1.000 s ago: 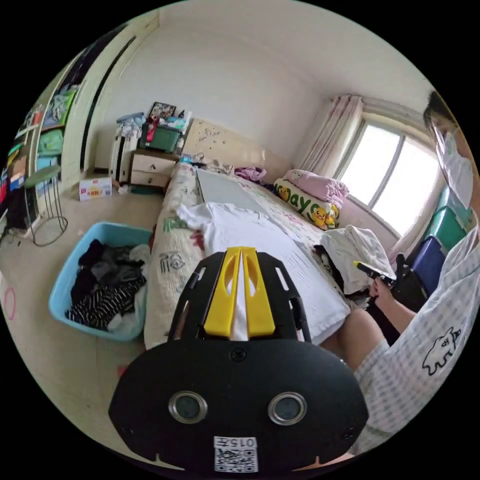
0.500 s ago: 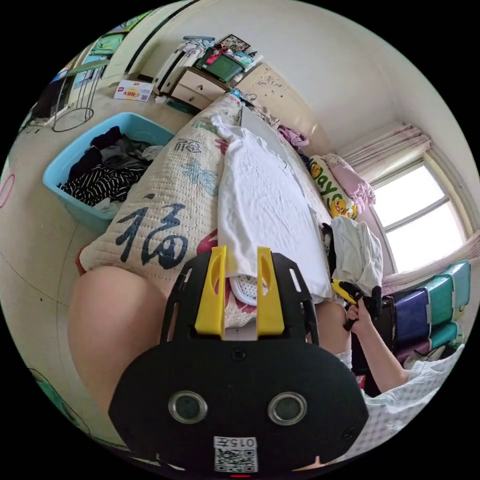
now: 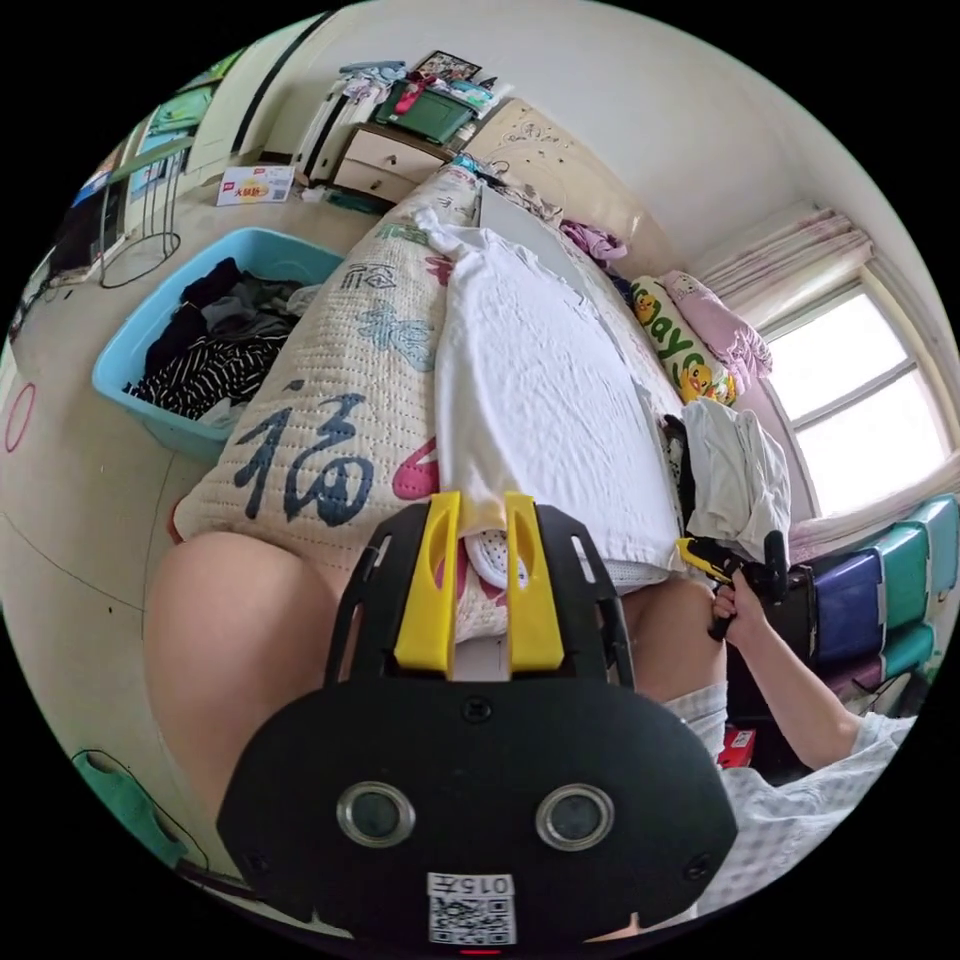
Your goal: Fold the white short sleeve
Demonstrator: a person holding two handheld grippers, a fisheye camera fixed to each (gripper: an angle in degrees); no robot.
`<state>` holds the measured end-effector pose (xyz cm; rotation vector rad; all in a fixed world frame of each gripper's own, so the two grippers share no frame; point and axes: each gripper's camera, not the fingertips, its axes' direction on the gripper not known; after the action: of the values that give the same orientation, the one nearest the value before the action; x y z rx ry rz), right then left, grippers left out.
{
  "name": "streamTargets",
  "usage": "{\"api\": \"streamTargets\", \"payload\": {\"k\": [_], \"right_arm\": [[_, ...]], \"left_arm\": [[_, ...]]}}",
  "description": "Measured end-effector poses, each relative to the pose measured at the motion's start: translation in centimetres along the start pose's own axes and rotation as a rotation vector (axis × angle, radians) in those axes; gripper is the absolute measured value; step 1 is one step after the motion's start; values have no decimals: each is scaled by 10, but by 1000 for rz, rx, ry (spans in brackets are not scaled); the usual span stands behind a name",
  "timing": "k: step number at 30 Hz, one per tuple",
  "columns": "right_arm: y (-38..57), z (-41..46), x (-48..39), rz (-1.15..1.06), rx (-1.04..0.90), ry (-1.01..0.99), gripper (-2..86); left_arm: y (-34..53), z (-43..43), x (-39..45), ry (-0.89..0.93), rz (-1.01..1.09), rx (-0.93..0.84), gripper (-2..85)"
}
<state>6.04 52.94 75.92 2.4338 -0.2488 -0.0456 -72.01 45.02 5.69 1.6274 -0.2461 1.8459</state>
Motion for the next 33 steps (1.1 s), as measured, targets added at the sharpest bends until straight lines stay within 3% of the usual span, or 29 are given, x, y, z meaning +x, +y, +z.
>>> {"api": "streamTargets", "payload": {"k": [3,5,7,11,15,19,27,33], "right_arm": [[6,-3,-16,-43,0,49,63],[8,-4,-39,-111,9,163,65],[11,-1,-59,-169,22,254,63],[18,8,-94,-247,63,398,55],[16,10,-104,-252,67,422,50],[14,8,-105,-266,53,407,51],[5,-2,-79,-200,29,264,47],[-2,-6,-52,-148,-2,145,40]], "left_arm": [[12,-12,-1,-41,-63,154,69],[37,-29,3,-75,-78,379,68],[45,-29,4,-63,-77,416,71],[20,5,-7,11,-110,156,96],[1,35,-9,50,-118,-20,92],[-1,43,7,-58,-85,-5,61],[4,26,12,-49,-99,49,-3],[-11,39,4,1,-140,-73,-4]]}}
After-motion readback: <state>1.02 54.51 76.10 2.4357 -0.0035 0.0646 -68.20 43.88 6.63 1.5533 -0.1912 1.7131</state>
